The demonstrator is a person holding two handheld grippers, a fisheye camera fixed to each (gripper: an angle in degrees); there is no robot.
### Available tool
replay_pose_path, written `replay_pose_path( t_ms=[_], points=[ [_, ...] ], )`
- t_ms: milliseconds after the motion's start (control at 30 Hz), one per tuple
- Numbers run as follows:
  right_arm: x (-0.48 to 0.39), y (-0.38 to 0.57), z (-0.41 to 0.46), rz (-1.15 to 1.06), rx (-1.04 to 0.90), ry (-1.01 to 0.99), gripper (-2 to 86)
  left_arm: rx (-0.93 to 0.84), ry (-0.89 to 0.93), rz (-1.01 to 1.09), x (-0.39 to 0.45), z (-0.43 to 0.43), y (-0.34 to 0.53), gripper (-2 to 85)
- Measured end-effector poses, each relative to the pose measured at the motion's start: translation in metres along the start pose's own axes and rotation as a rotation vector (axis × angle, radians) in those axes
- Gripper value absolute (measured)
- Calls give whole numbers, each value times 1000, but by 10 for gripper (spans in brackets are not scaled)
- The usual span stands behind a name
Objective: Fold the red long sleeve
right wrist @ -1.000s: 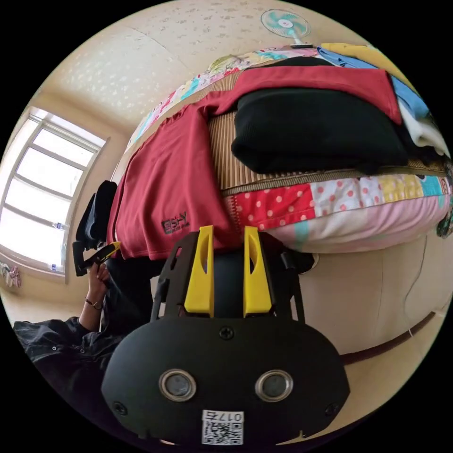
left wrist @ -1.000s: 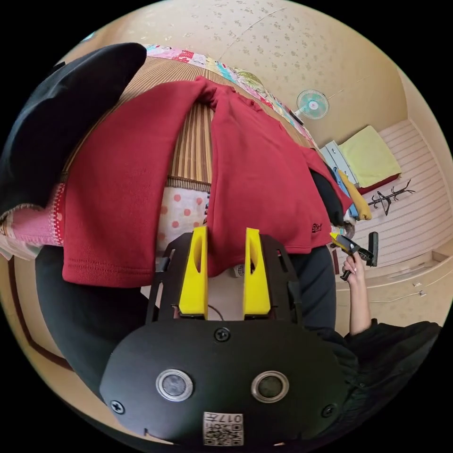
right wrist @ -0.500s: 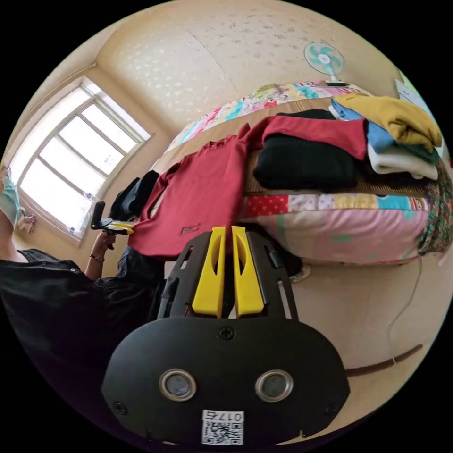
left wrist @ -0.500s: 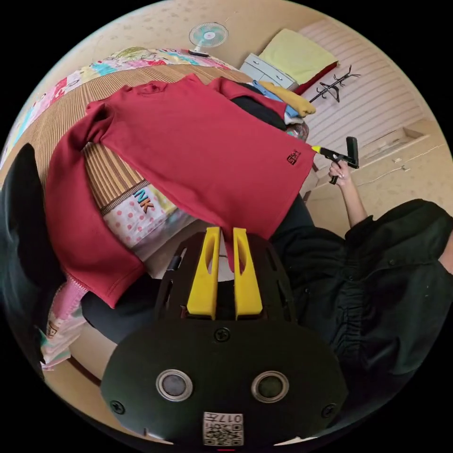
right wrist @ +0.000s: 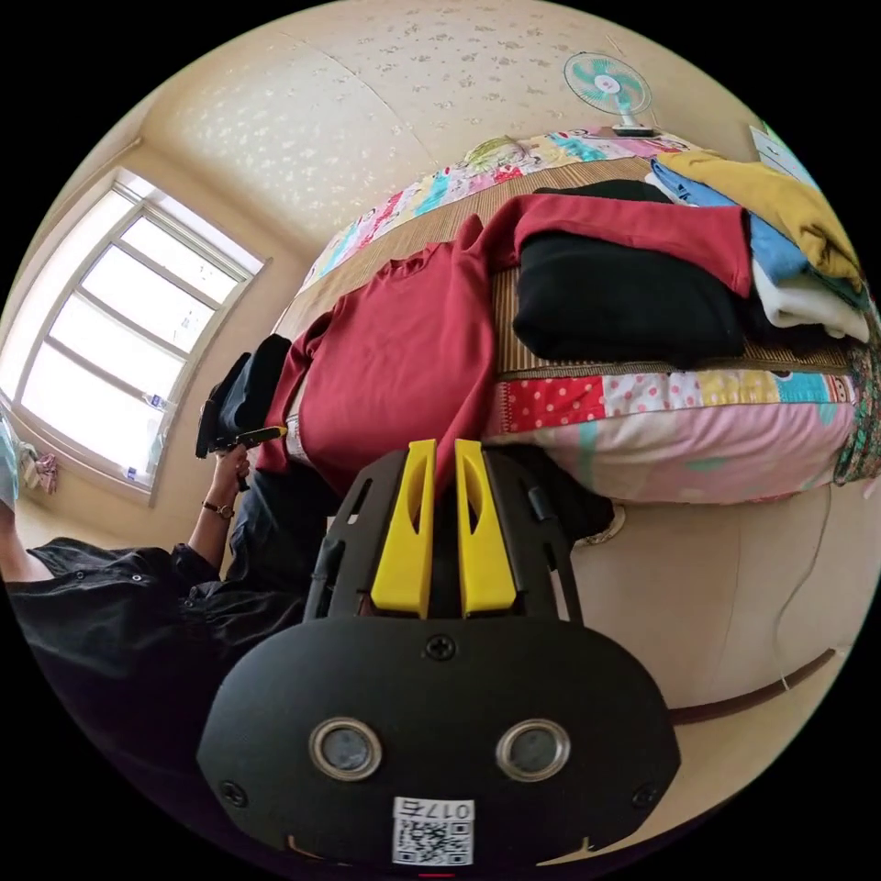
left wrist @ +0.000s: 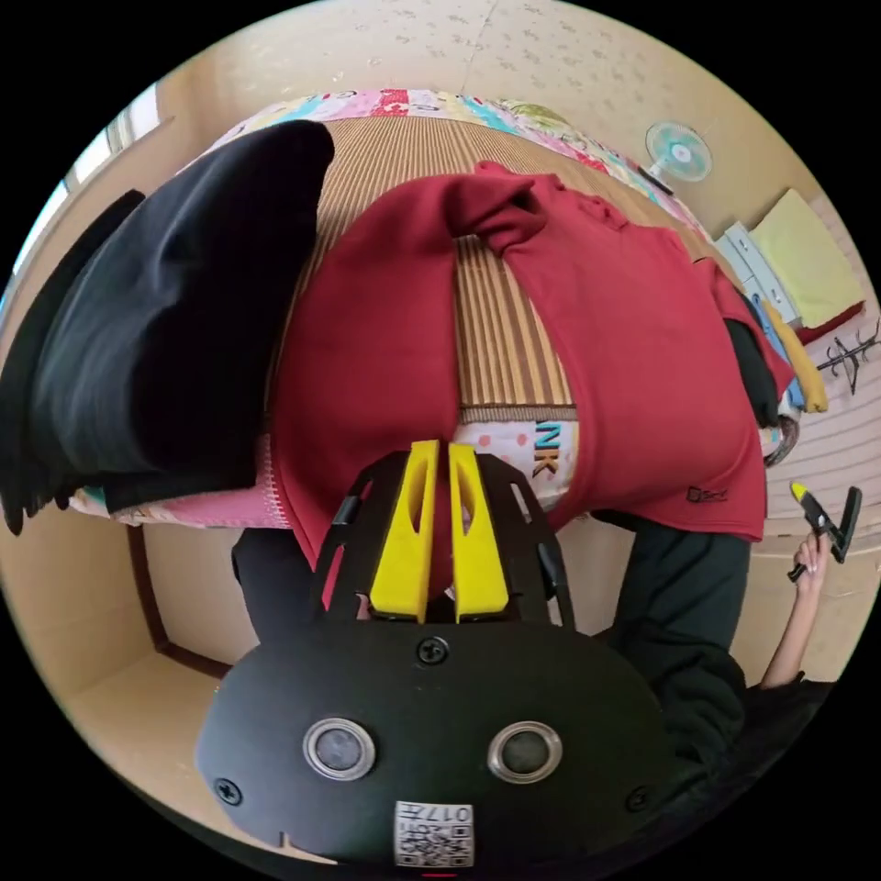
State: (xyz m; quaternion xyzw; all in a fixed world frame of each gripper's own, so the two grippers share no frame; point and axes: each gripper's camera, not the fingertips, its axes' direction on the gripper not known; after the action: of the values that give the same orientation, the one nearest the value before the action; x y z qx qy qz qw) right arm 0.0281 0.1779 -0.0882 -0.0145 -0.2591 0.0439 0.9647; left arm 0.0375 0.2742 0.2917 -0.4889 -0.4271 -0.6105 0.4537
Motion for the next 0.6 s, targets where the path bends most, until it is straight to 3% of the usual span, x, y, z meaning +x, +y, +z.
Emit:
replay_pose_path(
  t_ms=[67, 133, 233, 300, 367, 500, 600],
  points=[
    [-17, -8, 9, -66, 5, -35, 20, 79, 168, -9, -14, -35, 8, 4],
    [-28, -12, 16, -114, 6, -67, 22, 289, 592, -32, -45, -94, 26, -3],
    [-39, -15, 32, -160, 8, -95, 30, 444, 1068, 17, -59, -133, 22, -4],
    [-41, -17, 44, -161, 11, -104, 37, 477, 1191, 38, -49, -137, 7, -1],
    [-40, -22, 66, -140, 9, -147, 51, 463, 1154, 33, -27, -128, -14, 7],
    [-37, -30, 100, -75, 6, -235, 72, 242, 1001, 115, 37, -59, -70, 86],
    [-45, -27, 121, -42, -31, -192, 78, 255, 996, 113, 49, -25, -57, 114]
  ],
)
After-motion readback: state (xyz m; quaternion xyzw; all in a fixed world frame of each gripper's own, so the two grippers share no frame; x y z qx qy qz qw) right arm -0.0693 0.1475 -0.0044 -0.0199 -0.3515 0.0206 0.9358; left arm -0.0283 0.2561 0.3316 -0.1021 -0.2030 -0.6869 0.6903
